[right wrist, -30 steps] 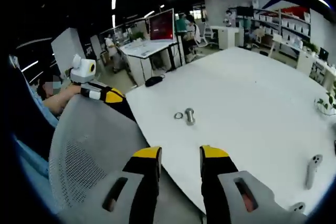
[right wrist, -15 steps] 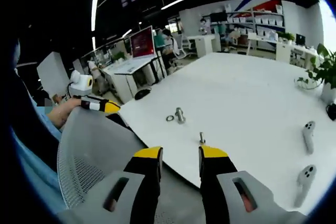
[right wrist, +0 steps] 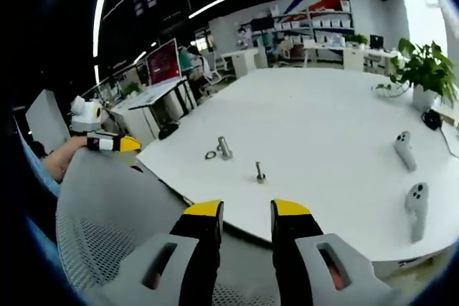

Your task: Place the washer onto the threaded stud by aligning its center hole with the stud, sliding it down to the base, and recovering from edge contact or off-axis alignment until the washer reaches the visible bottom stop.

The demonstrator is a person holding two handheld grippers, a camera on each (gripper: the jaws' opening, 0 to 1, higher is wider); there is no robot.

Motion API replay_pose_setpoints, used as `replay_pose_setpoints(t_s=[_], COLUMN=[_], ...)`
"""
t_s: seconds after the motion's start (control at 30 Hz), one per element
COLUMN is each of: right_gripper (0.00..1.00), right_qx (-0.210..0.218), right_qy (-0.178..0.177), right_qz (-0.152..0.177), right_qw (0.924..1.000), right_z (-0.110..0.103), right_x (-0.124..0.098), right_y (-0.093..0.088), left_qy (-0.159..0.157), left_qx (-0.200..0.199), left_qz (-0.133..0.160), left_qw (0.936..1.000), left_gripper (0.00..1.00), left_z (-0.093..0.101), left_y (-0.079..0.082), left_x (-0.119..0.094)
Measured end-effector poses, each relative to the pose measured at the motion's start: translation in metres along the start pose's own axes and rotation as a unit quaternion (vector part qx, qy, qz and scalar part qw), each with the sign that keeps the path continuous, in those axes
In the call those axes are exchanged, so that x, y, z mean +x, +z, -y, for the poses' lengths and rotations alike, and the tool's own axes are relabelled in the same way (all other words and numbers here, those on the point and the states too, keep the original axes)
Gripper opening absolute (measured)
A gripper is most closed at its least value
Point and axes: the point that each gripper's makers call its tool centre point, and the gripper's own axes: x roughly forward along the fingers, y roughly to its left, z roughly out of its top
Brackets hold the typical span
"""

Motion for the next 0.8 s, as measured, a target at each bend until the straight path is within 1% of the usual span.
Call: replay_pose_setpoints(t_s=[0.03, 0.1, 0.23, 0.3, 0.4, 0.43, 0.47, 0.5, 0.6, 0.8], right_gripper=[0.28, 0.29, 0.29, 0.29, 0.29, 0.29, 0.29, 0.29, 0.29, 0.28], right_qx=[0.014, 0.033, 0.036, 0.039, 0.043, 0.042, 0.034, 0.032, 0.035, 0.04], right_qy=[0.002, 0.006, 0.009, 0.01, 0.017, 0.021, 0.035, 0.04, 0.035, 0.036], right_qz=[0.006, -0.008, -0.004, -0.02, -0.027, -0.031, -0.043, -0.049, -0.046, -0.047], right_qw=[0.9999, 0.9994, 0.9993, 0.999, 0.9986, 0.9984, 0.9979, 0.9975, 0.9977, 0.9975], right_z=[0.0, 0.001, -0.001, 0.0, -0.002, -0.004, -0.008, -0.01, -0.008, -0.008], right_x=[0.001, 0.002, 0.002, 0.004, 0.004, 0.004, 0.004, 0.005, 0.005, 0.005], right_y=[0.001, -0.006, -0.006, -0.011, -0.012, -0.013, -0.017, -0.018, -0.017, -0.019], left_qy=[-0.005, -0.003, -0.001, 0.0, 0.001, 0.001, 0.001, 0.002, 0.001, 0.003], left_qx=[0.008, 0.016, 0.008, 0.006, 0.004, 0.004, 0.003, 0.003, 0.003, -0.001], left_qz=[0.001, -0.002, 0.002, 0.003, 0.003, 0.003, 0.005, 0.005, 0.004, 0.005], left_qw=[1.0, 0.9999, 1.0, 1.0, 1.0, 1.0, 1.0, 1.0, 1.0, 1.0], left_gripper=[0.03, 0.02, 0.02, 0.03, 0.03, 0.03, 0.03, 0.03, 0.04, 0.05], left_z=[0.002, 0.002, 0.001, 0.001, 0.001, 0.001, 0.001, 0.001, 0.002, 0.001], left_y=[0.001, 0.001, 0.001, 0.001, 0.002, 0.002, 0.002, 0.003, 0.002, 0.002], left_x=[0.0, 0.002, 0.0, 0.0, 0.001, 0.001, 0.002, 0.002, 0.002, 0.001])
